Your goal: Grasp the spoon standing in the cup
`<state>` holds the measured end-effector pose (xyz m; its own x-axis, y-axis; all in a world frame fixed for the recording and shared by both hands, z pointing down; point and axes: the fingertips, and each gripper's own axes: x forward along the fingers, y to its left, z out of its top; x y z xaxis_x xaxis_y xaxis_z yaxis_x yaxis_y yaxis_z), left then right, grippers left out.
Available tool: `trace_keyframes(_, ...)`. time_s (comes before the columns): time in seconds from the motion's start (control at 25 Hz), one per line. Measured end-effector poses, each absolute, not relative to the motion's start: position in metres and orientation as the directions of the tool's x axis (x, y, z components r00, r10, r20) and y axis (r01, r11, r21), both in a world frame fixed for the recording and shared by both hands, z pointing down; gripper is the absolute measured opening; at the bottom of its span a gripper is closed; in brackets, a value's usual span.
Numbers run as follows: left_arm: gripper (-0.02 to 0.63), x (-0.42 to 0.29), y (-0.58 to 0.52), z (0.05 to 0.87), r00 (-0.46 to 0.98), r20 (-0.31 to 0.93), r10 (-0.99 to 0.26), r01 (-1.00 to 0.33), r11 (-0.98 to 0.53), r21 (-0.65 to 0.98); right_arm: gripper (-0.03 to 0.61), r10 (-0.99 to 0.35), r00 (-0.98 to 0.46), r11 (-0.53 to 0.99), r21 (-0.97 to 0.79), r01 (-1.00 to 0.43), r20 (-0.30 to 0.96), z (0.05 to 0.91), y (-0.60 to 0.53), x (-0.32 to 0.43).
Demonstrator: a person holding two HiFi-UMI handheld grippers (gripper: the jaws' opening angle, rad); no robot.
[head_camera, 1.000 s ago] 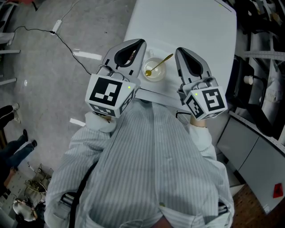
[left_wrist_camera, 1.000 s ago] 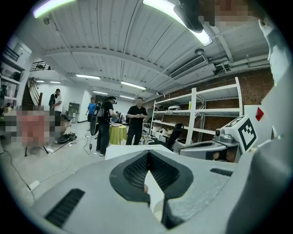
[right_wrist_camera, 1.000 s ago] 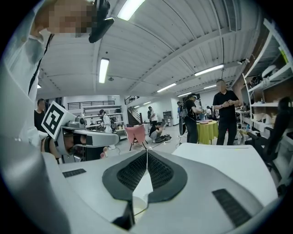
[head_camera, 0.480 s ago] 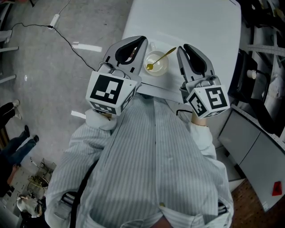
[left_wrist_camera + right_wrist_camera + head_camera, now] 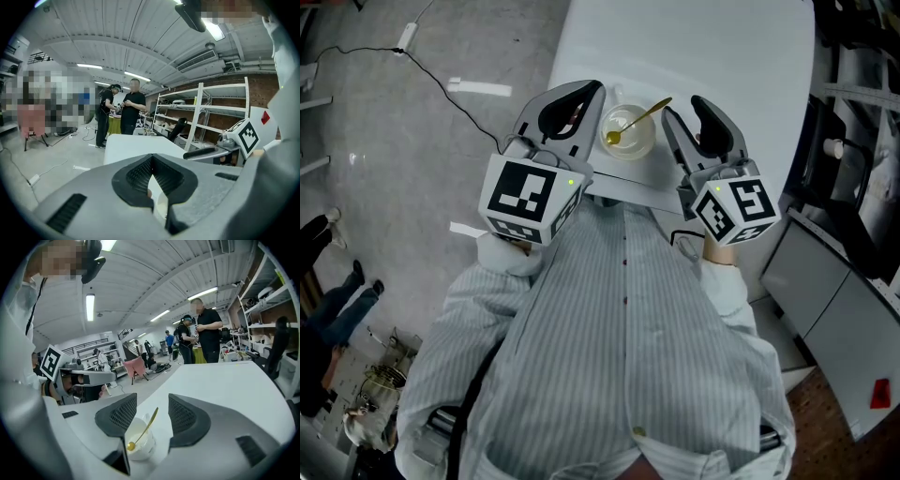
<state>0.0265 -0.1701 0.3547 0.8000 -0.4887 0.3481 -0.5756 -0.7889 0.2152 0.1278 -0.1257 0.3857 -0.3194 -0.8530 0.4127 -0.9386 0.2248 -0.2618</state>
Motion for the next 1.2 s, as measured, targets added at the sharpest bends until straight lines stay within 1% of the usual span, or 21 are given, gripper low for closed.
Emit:
trace_keyframes(0.28, 0.006, 0.03, -0.169, 0.375, 0.804, 0.379, -0.458, -0.563, -0.793, 0.235, 0.195, -0.813, -0.346, 0.206, -0.324, -0.923, 0.468, 0.419, -0.125, 0.126)
trace_keyframes(0.56, 0.006, 0.033, -0.162, 0.391, 0.806, 0.406, -0.432, -0.551, -0.797, 0.247, 0.195, -0.789, -0.383, 0.206, -0.38, -0.902, 0.481, 0.44, -0.129, 0.117)
trace_keyframes(0.96, 0.006, 0.032, -0.158, 0.4, 0.799, 0.425, -0.425, -0.556, -0.792, 0.251, 0.192, -0.786, -0.386, 0.192, -0.402, -0.895, 0.483, 0.452, -0.131, 0.114)
trace_keyframes(1.04, 0.006, 0.029, -0.156, 0.402, 0.796, 0.429, -0.428, -0.56, -0.79, 0.251, 0.172, -0.79, -0.382, 0.193, -0.397, -0.897, 0.48, 0.453, -0.13, 0.112)
trace_keyframes(1.2, 0.006, 0.026, -0.153, 0.406, 0.793, 0.434, -0.428, -0.563, -0.787, 0.254, 0.104, -0.803, -0.356, 0.184, -0.369, -0.911, 0.479, 0.453, -0.128, 0.115)
